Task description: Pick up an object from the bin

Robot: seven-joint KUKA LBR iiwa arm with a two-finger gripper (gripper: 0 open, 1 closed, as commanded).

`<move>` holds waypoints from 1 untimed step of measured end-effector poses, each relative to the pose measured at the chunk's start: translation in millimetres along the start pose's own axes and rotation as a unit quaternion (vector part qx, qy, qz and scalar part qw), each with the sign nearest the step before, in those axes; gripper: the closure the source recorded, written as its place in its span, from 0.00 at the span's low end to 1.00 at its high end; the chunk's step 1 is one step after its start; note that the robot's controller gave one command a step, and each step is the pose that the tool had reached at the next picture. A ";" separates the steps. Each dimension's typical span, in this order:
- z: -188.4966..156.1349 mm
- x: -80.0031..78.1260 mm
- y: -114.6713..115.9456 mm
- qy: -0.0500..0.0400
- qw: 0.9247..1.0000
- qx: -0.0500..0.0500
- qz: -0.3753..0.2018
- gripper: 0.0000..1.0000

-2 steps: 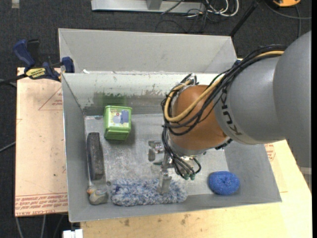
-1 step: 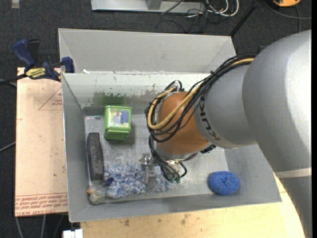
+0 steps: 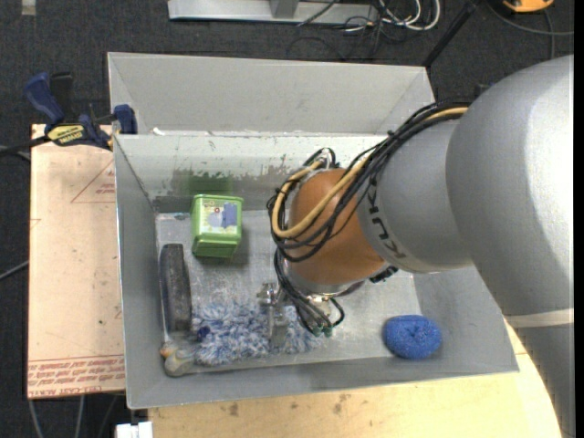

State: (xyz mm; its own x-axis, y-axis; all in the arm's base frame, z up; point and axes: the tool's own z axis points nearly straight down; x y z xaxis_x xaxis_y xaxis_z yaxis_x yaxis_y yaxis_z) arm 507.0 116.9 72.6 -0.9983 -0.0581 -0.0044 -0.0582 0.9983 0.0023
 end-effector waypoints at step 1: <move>-102.7 28.3 -8.5 0.002 1.000 0.001 -0.028 1.00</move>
Offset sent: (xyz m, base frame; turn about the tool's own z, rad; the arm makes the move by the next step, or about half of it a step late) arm 0.0000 0.0000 0.0000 0.0000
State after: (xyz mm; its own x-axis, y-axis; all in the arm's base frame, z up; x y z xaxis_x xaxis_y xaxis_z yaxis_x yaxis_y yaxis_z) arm 478.8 106.5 175.2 -0.9934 -0.1144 -0.0007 -0.1145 0.9934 0.0009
